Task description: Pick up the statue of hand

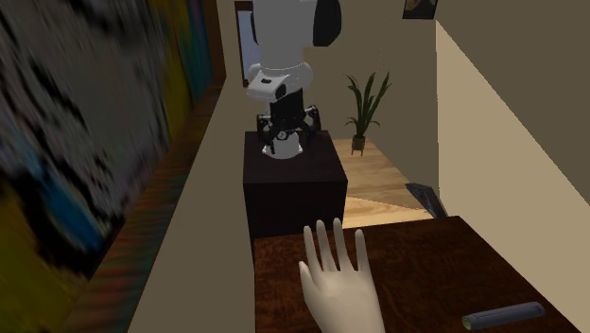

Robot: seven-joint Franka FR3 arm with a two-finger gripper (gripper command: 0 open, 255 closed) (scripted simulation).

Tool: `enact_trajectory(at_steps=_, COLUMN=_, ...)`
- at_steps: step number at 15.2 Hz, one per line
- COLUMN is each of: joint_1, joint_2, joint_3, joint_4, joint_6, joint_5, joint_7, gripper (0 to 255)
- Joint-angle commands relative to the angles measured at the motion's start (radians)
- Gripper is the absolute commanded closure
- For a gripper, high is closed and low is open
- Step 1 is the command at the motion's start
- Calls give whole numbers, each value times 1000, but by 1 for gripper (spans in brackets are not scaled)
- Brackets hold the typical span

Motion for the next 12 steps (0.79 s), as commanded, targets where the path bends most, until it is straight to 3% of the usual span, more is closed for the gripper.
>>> enact_trajectory(at_steps=1, joint_1=4, joint_2=84, joint_3=3, joint_4=37, joint_6=43, joint_5=3, joint_7=-7, gripper=0)
enact_trajectory(at_steps=12, joint_1=11, joint_2=515, joint_3=15, joint_4=340, joint_6=153, joint_5=0, joint_7=-45, gripper=0)
